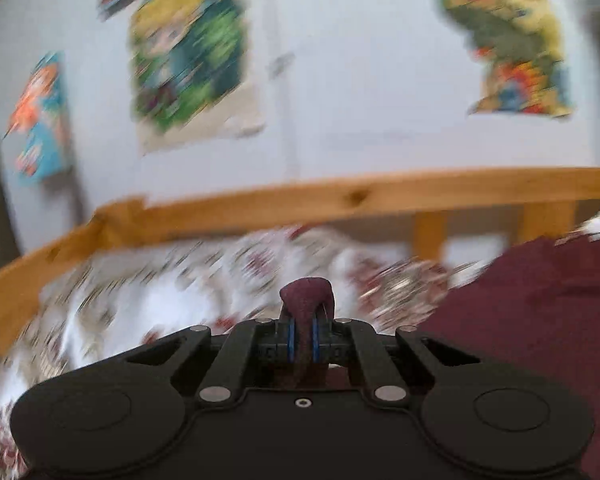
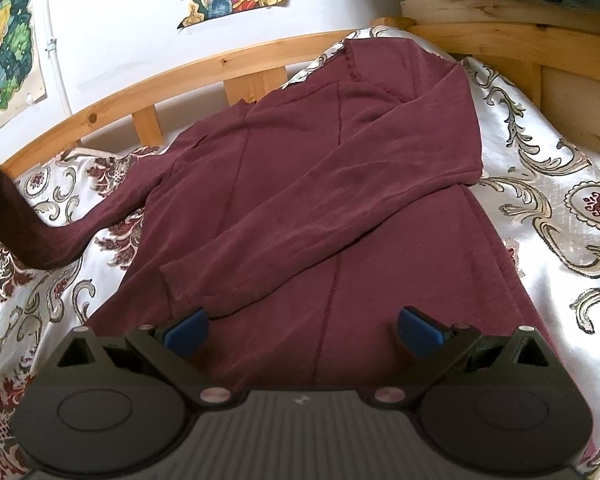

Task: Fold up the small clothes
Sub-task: 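Grasp the other sleeve cuff with the left tool and lift it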

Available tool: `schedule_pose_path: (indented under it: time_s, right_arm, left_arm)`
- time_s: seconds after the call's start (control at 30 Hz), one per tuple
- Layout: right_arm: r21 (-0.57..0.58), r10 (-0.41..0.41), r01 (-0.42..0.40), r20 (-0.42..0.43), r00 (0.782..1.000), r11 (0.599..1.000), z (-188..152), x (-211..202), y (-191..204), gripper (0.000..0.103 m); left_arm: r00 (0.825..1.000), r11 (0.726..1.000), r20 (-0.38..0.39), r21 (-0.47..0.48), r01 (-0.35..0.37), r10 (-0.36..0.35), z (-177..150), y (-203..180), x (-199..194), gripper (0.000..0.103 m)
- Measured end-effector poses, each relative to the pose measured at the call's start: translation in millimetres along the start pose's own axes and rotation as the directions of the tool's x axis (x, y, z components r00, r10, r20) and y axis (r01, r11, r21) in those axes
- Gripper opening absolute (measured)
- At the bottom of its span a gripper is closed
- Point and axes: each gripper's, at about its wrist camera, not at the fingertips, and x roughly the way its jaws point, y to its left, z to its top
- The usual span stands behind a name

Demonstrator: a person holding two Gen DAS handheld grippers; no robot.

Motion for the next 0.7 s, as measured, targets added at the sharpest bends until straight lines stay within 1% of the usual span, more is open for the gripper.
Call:
schedule_pose_path:
  time_s: [0.07, 0.13, 0.23, 0.33, 0.4, 0.5, 0.53, 0.57, 0.63, 0.67, 0.7]
  right_arm:
    - [0.009, -0.003, 0.003, 0.004, 1.0, 1.0, 1, -1, -4, 0.103]
    - [0.017, -0.013, 0.012, 0.009, 1.0, 1.0, 3, -1, -8, 0.103]
    - [0.044, -0.035, 0.034, 0.022, 0.999, 0.998, 7, -2, -18, 0.103]
    - [0.082, -0.073, 0.07, 0.043, 0.996, 0.994, 12, -4, -33, 0.103]
    - [0.108, -0.106, 0.099, 0.061, 0.992, 0.989, 16, -4, -45, 0.103]
    - [0.132, -0.159, 0.148, 0.073, 0.985, 0.98, 19, -3, -60, 0.103]
    - [0.143, -0.17, 0.158, 0.076, 0.982, 0.977, 21, -2, -65, 0.103]
    - [0.152, -0.161, 0.147, 0.083, 0.984, 0.977, 22, -3, -70, 0.103]
    - [0.159, -0.155, 0.138, 0.098, 0.983, 0.978, 23, -5, -74, 0.103]
    - [0.155, -0.159, 0.142, 0.104, 0.982, 0.978, 23, -6, -74, 0.103]
    - [0.147, -0.161, 0.144, 0.108, 0.981, 0.979, 23, -6, -74, 0.103]
  left_arm:
    - [0.998, 0.998, 0.038, 0.048, 0.046, -0.048, 12, -23, -13, 0.007]
    - [0.991, 0.99, 0.073, 0.1, 0.103, -0.11, 19, -47, -26, 0.007]
    - [0.97, 0.962, 0.11, 0.193, 0.195, -0.219, 22, -86, -47, 0.007]
    - [0.931, 0.905, 0.117, 0.3, 0.3, -0.347, 11, -127, -67, 0.007]
    - [0.898, 0.857, 0.116, 0.372, 0.357, -0.424, -3, -153, -80, 0.007]
    - [0.851, 0.786, 0.1, 0.451, 0.423, -0.516, -25, -185, -96, 0.007]
    - [0.839, 0.767, 0.089, 0.466, 0.441, -0.536, -32, -192, -99, 0.007]
    - [0.828, 0.748, 0.072, 0.478, 0.461, -0.556, -39, -200, -103, 0.007]
    - [0.812, 0.72, 0.029, 0.48, 0.501, -0.583, -48, -211, -103, 0.007]
    - [0.807, 0.712, 0.007, 0.475, 0.517, -0.591, -53, -216, -102, 0.008]
    - [0.804, 0.71, -0.006, 0.467, 0.528, -0.594, -57, -218, -103, 0.008]
